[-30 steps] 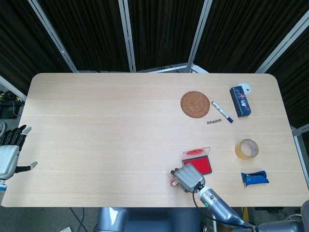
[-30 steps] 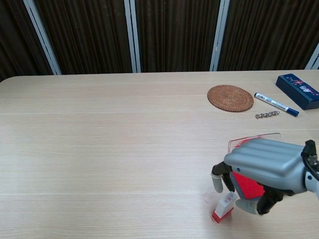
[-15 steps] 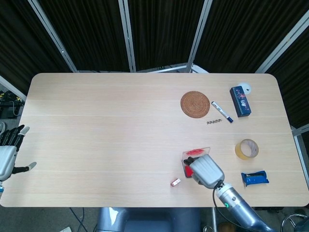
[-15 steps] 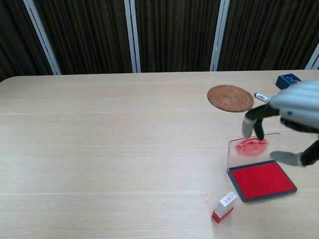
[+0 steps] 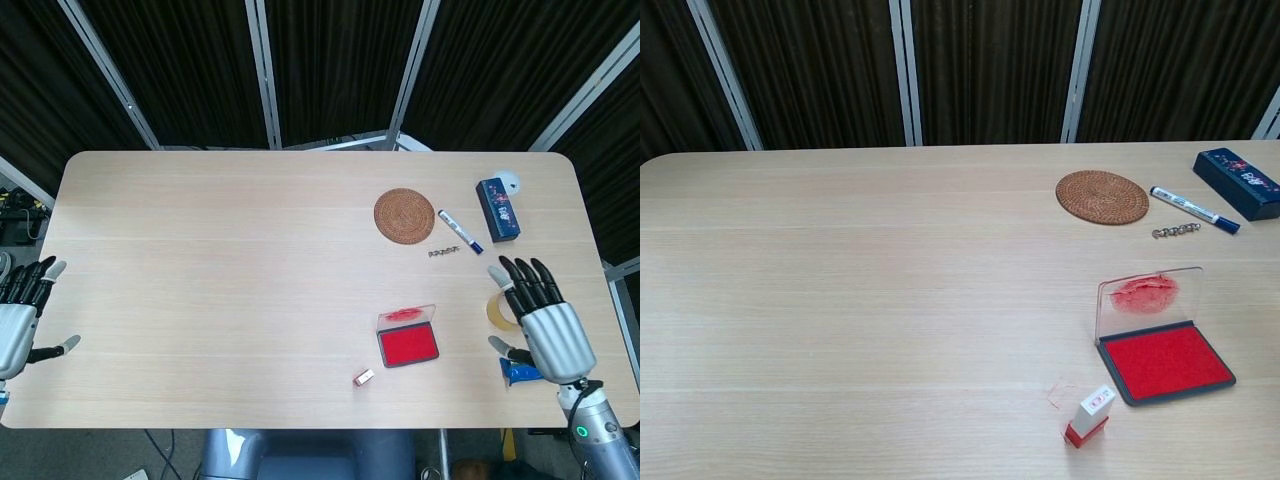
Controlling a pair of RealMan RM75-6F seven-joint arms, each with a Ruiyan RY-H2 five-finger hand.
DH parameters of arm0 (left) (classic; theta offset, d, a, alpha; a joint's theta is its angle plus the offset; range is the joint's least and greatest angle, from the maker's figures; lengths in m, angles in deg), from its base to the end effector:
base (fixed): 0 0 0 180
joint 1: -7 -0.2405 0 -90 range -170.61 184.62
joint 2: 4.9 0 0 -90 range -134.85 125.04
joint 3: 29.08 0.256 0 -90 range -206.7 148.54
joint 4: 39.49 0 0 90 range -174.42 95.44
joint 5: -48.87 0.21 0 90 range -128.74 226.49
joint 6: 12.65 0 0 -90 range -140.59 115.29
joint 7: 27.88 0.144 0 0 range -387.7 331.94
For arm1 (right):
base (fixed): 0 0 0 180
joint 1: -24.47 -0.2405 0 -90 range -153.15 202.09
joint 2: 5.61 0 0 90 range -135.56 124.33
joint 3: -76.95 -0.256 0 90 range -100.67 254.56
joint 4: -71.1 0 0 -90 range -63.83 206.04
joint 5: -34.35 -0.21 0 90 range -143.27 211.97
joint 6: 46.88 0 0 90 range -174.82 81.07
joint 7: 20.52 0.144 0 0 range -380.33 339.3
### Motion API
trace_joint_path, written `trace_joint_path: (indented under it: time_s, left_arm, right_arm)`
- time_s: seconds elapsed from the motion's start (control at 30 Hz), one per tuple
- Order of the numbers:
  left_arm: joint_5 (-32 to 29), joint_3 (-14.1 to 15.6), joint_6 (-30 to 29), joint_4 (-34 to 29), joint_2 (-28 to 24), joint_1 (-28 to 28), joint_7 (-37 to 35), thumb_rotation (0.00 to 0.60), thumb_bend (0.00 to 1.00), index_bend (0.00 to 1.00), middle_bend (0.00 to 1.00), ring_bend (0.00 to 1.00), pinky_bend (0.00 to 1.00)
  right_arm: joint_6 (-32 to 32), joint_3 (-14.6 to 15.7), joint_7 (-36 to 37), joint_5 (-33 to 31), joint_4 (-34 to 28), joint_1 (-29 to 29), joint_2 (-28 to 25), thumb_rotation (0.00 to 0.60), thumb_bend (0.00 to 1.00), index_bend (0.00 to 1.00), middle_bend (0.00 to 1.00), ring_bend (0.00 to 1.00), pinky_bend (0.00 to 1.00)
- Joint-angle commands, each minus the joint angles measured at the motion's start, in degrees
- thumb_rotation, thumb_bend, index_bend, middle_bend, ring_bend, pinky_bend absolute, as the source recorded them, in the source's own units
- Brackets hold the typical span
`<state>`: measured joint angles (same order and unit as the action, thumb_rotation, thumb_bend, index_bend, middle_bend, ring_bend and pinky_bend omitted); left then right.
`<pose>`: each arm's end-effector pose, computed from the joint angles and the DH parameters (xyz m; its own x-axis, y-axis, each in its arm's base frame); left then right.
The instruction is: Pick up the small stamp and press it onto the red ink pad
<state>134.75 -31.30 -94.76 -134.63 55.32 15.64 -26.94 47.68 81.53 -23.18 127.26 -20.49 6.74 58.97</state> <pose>-0.2981 0.1981 0.1680 0.4313 0.0353 0.9015 0.9010 -0.0694 -0.4283 -0.2560 -0.2153 0.1561 0.4209 0.1365 0.8968 -0.8384 -0.3188 0.4420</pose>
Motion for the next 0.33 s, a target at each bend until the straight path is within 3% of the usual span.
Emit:
trace_joint_path:
  time_s: [0.03, 0.17, 0.33]
  left_arm:
    - [0.63, 0.21, -0.55, 0.27, 0.09, -0.27, -0.43, 0.600, 0.00, 0.00, 0.00, 0.00, 0.00]
    - [1.21, 0.34, -1.00, 0.16, -0.22, -0.45, -0.94, 0.600, 0.00, 0.00, 0.00, 0.00, 0.00]
    - [1.93, 0.36, -1.58, 0.02, -0.51, -0.56, -1.64, 0.600, 0.00, 0.00, 0.00, 0.00, 0.00]
  right_arm:
    - [2.28, -1.30, 2.22, -0.22, 5.15, 2.72, 1.36, 0.600, 0.00, 0.00, 0.00, 0.00, 0.00]
    - [3.89, -1.80, 1.40, -0.20, 10.16, 4.83, 3.42, 0.600, 0.00, 0.00, 0.00, 0.00, 0.00]
    - [3.48, -2.04, 1.06, -0.99, 10.13, 6.61, 3.34, 0.600, 0.00, 0.00, 0.00, 0.00, 0.00]
